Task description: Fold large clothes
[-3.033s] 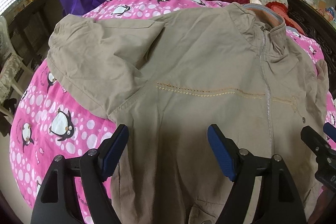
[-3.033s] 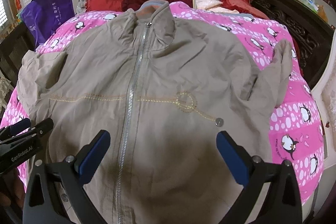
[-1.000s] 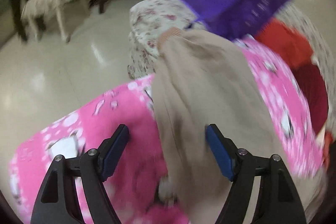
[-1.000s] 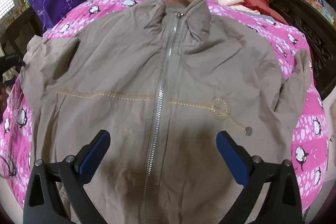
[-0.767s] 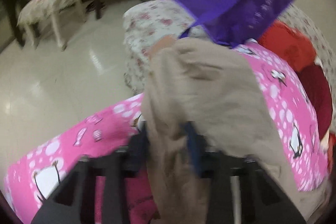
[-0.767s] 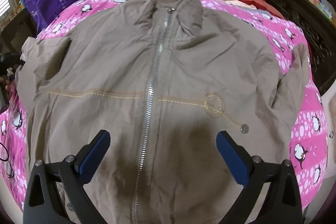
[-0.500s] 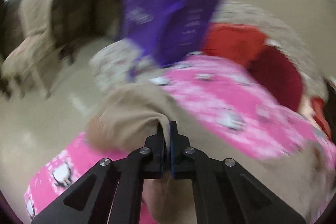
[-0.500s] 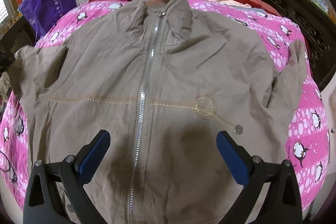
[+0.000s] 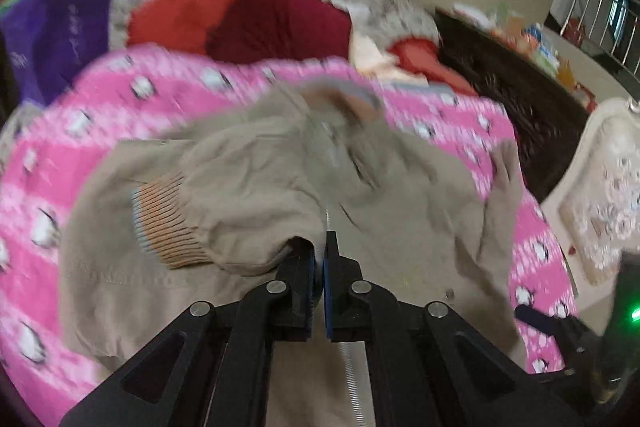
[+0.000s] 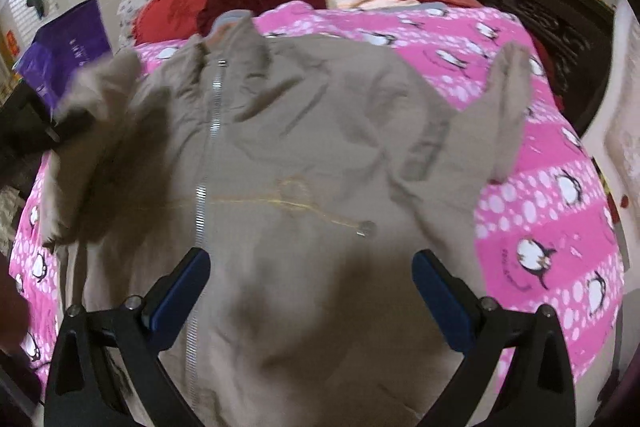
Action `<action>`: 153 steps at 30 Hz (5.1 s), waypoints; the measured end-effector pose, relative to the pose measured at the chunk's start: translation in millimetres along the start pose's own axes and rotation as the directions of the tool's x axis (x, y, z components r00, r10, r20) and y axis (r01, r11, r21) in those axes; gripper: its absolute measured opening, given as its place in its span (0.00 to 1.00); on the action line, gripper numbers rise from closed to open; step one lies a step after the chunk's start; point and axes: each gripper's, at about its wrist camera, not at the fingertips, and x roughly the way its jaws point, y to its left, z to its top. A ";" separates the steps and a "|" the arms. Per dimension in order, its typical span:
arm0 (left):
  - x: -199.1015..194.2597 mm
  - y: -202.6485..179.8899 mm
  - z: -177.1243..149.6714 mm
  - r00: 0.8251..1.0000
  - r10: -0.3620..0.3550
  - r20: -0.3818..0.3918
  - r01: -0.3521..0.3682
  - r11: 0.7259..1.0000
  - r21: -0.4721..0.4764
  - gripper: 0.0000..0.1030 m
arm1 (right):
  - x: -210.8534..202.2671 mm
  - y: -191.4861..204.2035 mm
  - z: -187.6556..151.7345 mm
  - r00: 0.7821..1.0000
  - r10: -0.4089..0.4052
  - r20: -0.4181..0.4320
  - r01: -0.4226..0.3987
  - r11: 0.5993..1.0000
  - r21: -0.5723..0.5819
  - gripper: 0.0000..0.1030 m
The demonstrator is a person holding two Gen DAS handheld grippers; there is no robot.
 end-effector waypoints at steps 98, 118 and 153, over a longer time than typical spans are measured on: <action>-0.3 98.8 -65.3 0.891 0.396 -0.222 -0.423 0.902 -0.090 0.30 | 10.3 -95.9 31.9 0.989 0.057 0.139 -0.062 0.997 0.038 0.61; -3.4 113.6 -62.1 0.885 0.403 -0.232 -0.437 0.892 -0.117 0.39 | 62.5 -37.4 34.4 1.000 0.005 0.022 -0.002 0.993 -0.121 0.31; -5.3 77.7 -53.5 0.906 0.351 -0.236 -0.378 0.923 -0.077 0.39 | 62.6 -200.7 131.3 0.988 -0.068 0.139 0.019 0.944 0.329 0.54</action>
